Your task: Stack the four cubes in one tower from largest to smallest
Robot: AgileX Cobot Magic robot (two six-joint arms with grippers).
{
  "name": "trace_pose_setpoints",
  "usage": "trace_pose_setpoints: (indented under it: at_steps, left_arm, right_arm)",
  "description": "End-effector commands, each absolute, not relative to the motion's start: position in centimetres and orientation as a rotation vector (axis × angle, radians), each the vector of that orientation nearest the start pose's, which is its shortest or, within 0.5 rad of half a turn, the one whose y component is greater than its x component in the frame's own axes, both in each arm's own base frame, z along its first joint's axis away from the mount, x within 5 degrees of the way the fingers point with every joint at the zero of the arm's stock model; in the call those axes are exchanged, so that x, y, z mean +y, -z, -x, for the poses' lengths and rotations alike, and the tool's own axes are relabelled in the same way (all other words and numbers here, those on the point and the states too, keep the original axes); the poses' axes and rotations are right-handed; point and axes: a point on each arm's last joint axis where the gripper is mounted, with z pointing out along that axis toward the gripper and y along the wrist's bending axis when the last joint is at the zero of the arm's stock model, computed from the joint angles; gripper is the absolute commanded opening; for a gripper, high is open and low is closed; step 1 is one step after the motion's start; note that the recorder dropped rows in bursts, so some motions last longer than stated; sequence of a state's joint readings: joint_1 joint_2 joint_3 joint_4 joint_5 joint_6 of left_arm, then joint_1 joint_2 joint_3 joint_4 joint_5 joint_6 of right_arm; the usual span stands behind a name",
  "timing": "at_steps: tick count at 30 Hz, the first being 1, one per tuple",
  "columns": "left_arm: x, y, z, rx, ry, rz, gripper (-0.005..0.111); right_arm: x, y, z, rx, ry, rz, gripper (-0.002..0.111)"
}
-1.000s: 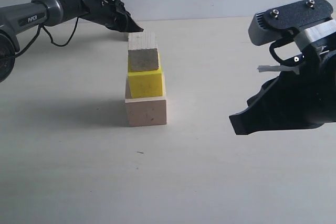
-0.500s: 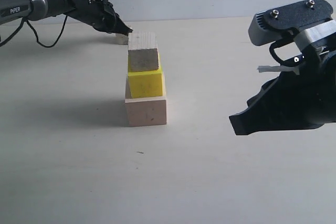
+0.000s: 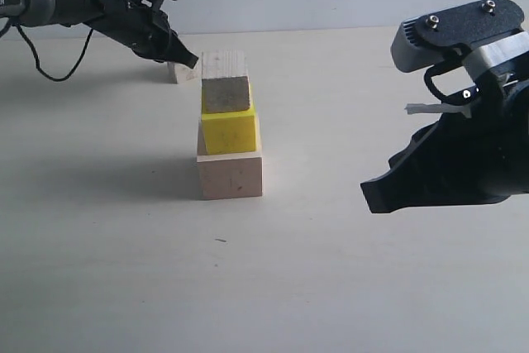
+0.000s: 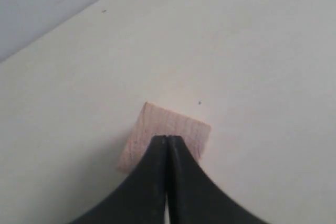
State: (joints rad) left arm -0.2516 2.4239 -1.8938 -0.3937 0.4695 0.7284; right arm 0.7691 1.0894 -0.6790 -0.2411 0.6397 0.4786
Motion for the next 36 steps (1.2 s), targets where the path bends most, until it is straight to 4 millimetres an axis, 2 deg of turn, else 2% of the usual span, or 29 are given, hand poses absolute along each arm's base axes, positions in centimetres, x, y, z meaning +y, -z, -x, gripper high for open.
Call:
trace_pose_setpoints:
  at_steps: [1,8,15,18,24,27,31,36]
  left_arm:
    - [-14.2,-13.1,-49.9,2.3,0.133,-0.832,0.0]
    - [-13.4,-14.5,-48.0,2.292,0.109,-0.808,0.0]
    - [-13.0,-14.8,-47.9,2.265,0.082,-0.786,0.0]
    - [-13.1,-15.6,-48.2,2.259,0.09,-0.794,0.0]
    - [-13.1,-19.3,-49.8,2.205,0.115,-0.776,0.0]
    - [-13.3,-20.3,-50.7,2.189,0.133,-0.762,0.0]
    - [-13.8,-18.9,-51.9,2.221,0.171,-0.754,0.0]
    - [-14.7,-15.0,-53.3,2.261,0.228,-0.726,0.0]
  right_arm:
    - [12.9,-25.9,-15.2,2.46,-0.254,0.554,0.0]
    - [12.9,-25.9,-15.2,2.464,-0.257,0.55,0.0]
    - [12.9,-25.9,-15.1,2.474,-0.26,0.556,0.0]
    - [13.0,-25.9,-15.1,2.466,-0.268,0.555,0.0]
    - [13.0,-25.9,-15.1,2.461,-0.271,0.56,0.0]
    - [13.0,-25.9,-15.1,2.462,-0.273,0.558,0.0]
    - [13.0,-25.9,-15.1,2.462,-0.272,0.56,0.0]
    - [13.0,-25.9,-15.1,2.461,-0.272,0.562,0.0]
